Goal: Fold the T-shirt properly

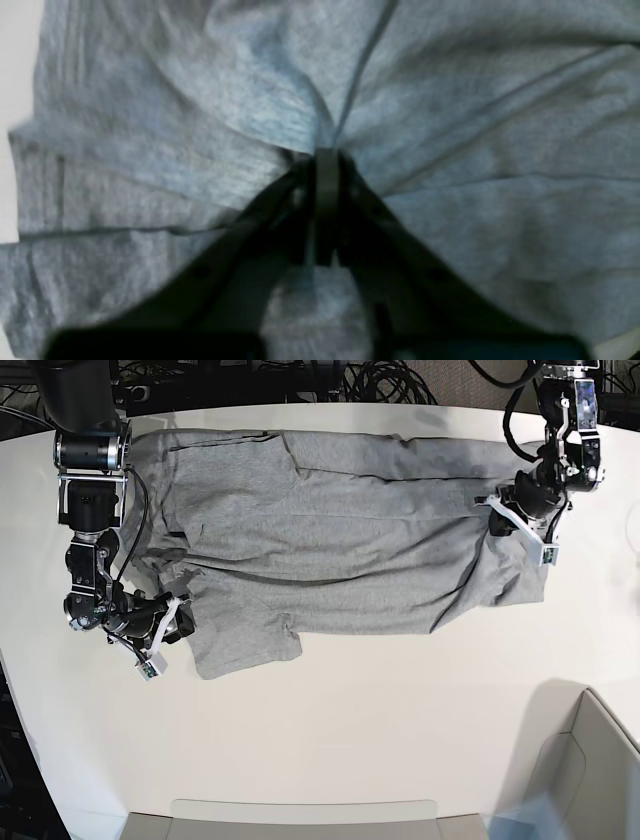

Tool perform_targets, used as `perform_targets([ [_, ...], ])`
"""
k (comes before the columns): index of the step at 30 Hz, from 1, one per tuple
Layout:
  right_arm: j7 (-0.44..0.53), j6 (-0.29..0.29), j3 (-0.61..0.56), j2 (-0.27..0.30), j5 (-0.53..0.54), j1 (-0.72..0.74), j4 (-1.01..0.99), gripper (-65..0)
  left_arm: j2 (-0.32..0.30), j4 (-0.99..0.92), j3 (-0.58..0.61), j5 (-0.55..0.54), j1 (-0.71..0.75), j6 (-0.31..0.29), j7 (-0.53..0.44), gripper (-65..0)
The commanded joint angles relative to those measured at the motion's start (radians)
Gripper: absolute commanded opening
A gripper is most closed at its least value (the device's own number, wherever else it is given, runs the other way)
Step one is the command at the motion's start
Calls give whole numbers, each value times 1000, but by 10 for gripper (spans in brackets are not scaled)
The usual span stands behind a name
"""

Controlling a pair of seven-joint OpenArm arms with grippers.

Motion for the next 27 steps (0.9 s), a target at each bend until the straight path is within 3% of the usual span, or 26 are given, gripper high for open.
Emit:
perform_targets([
  [1,-74,-2,-4,6,-55,-1,-7,-475,-17,38,-9,-8,-7,-3,3,-536],
  [3,-74,-2,-4,6,-55,-1,-7,-475,-19,81,-10,-8,-9,-3,32,-496],
  [9,-74,-2,-4,9,-55,-1,-7,-475,-16,167,-49,-7,-12,2,60,-494],
  [13,-74,-2,-2,9,-55,-1,-7,-475,22,99,-187,-5,-29,2,32,-492],
  [16,-74,-2,-4,9,-55,-1,-7,-475,22,-28,-236,-5,-122,6,25,-490],
  [21,-74,-2,-4,9,-55,-1,-7,-475,10,-180,-211,-5,-194,68,15,-490],
  [27,-74,-2,-4,11,-55,1,-7,-475,-4,-189,-177,-7,-202,71,22,-465],
])
